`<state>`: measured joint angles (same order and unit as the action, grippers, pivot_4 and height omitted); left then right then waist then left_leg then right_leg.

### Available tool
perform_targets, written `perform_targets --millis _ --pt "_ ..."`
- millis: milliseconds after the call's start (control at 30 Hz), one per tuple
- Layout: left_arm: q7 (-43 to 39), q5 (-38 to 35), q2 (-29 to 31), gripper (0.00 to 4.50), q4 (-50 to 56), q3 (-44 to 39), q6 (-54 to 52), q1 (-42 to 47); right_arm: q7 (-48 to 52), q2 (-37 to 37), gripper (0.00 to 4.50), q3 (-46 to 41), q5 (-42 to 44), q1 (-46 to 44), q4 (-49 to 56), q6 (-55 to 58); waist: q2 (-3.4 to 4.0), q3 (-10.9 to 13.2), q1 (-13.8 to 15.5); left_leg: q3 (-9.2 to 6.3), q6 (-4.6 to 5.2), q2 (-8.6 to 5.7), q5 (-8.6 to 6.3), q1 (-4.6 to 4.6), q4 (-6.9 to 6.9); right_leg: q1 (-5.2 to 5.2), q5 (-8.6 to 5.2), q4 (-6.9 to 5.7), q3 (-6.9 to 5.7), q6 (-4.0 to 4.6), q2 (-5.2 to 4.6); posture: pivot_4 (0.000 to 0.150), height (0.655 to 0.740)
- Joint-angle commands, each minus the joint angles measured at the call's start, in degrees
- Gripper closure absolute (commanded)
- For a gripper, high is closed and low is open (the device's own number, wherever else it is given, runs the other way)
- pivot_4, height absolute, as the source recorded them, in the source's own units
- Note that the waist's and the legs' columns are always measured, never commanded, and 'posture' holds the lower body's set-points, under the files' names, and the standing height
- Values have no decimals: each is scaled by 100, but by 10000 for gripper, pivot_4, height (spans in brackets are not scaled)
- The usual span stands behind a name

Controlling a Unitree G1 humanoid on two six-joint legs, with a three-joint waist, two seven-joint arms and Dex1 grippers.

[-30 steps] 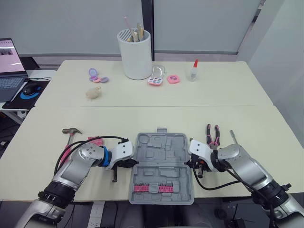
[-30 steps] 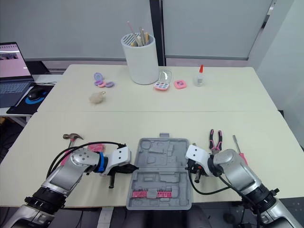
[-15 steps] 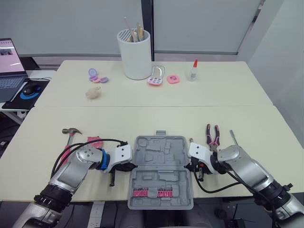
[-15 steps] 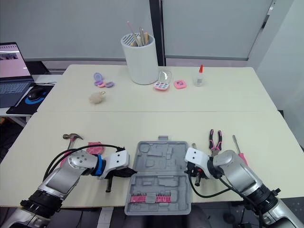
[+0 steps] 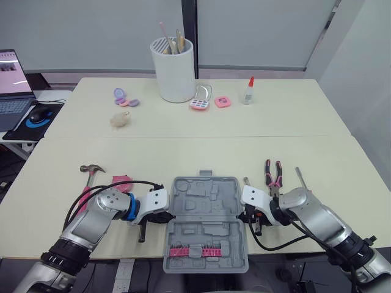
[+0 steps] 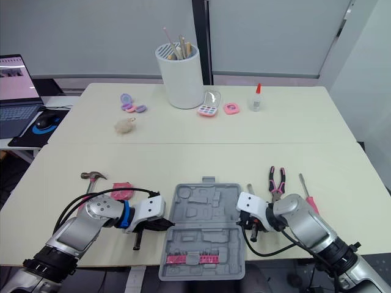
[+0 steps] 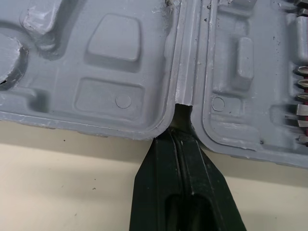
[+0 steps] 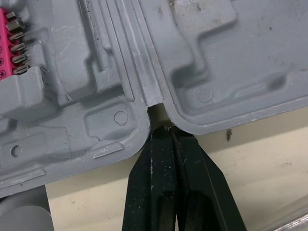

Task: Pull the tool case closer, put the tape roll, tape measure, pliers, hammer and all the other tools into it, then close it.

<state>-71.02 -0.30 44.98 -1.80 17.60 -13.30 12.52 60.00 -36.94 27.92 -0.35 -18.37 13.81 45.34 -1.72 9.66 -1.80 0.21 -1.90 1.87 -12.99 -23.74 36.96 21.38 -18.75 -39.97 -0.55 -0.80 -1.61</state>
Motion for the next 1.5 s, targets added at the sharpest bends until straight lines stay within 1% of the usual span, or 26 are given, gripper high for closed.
perform_targets --millis 33,400,467,733,900,967,1033,1100,1200,1267,1333,1367,1467,1500 --pt "-106 71 61 45000 46 208 -46 -194 106 20 44763 138 181 36 248 -61 0 -1 0 0 0 0 0 0 0 0 0 0 0 0 0 1500 7376" --pt "-75 95 105 45000 104 215 -51 -257 76 -5 44763 177 207 32 223 -76 1 -3 0 0 0 1 0 1 0 -1 0 0 0 0 1 1500 7376" --pt "-28 107 87 45000 47 187 -25 -220 -38 58 44763 64 242 19 171 66 1 -3 0 0 0 1 0 1 0 -1 0 0 1 0 1 1500 7376" --pt "-30 -29 247 45000 83 -69 -169 -241 -237 -199 44763 -345 381 169 458 213 2 -3 8 0 0 0 0 0 1 -1 0 0 0 0 1 1500 7376" --pt "-150 -539 619 45000 343 -707 66 -554 -314 -636 44763 -793 539 433 928 232 4 1 -4 0 0 11 0 -2 0 3 0 1 3 0 -6 1500 7376" --pt "-183 -993 739 45000 457 -1287 173 -781 -291 -901 44763 -1125 617 639 1215 -55 5 2 11 -1 0 18 0 -2 0 3 0 1 -2 1 -7 1500 7376" --pt "-211 -1456 836 45000 545 -1965 166 -1022 -260 -1073 44763 -1596 802 860 1486 -278 3 5 18 -1 0 19 0 -4 0 3 -1 2 -2 1 -7 1500 7376" --pt "-186 -1752 929 45000 551 -2593 159 -1285 -202 -1237 44763 -2137 1022 1127 1669 -474 2 6 16 2 -1 23 0 -6 1 2 -1 6 -3 1 -10 1500 7376" --pt "254 -1971 887 45000 28 -3784 298 -1643 -20 -1582 44763 -3206 1341 1654 1756 -634 2 6 20 4 -1 23 0 -4 -1 1 -1 9 -3 1 -11 1500 7376" --pt "385 -1970 948 45000 -425 -4405 403 -1940 105 -1807 44763 -3880 1449 1881 1575 -827 2 6 7 5 -1 24 0 -4 -1 1 -1 9 -4 1 -11 1500 7376" --pt "426 -1971 1017 41436 -803 -4776 420 -2144 188 -1978 45000 -4319 1507 2014 1339 -1040 2 6 -6 14 -1 27 0 3 -3 0 -1 10 0 1 -11 1500 7376" --pt "413 -2011 1047 39224 -1016 -4933 413 -2199 227 -2045 40393 -4480 1533 2069 1229 -1117 2 6 -3 18 -1 29 0 6 -3 0 -1 9 2 1 -10 1500 7376" --pt "520 -2062 1050 30535 -1642 -5401 550 -2364 629 -2350 34565 -4827 1535 2391 839 -1571 -1 5 19 17 -1 33 0 10 -4 -5 -1 10 -2 2 -10 1500 7376" --pt "572 -2026 1054 27003 -1878 -5544 638 -2481 821 -2506 32096 -4899 1464 2565 729 -1798 -2 6 24 18 -1 33 -1 9 -4 -5 -1 11 -2 2 -10 1500 7376"
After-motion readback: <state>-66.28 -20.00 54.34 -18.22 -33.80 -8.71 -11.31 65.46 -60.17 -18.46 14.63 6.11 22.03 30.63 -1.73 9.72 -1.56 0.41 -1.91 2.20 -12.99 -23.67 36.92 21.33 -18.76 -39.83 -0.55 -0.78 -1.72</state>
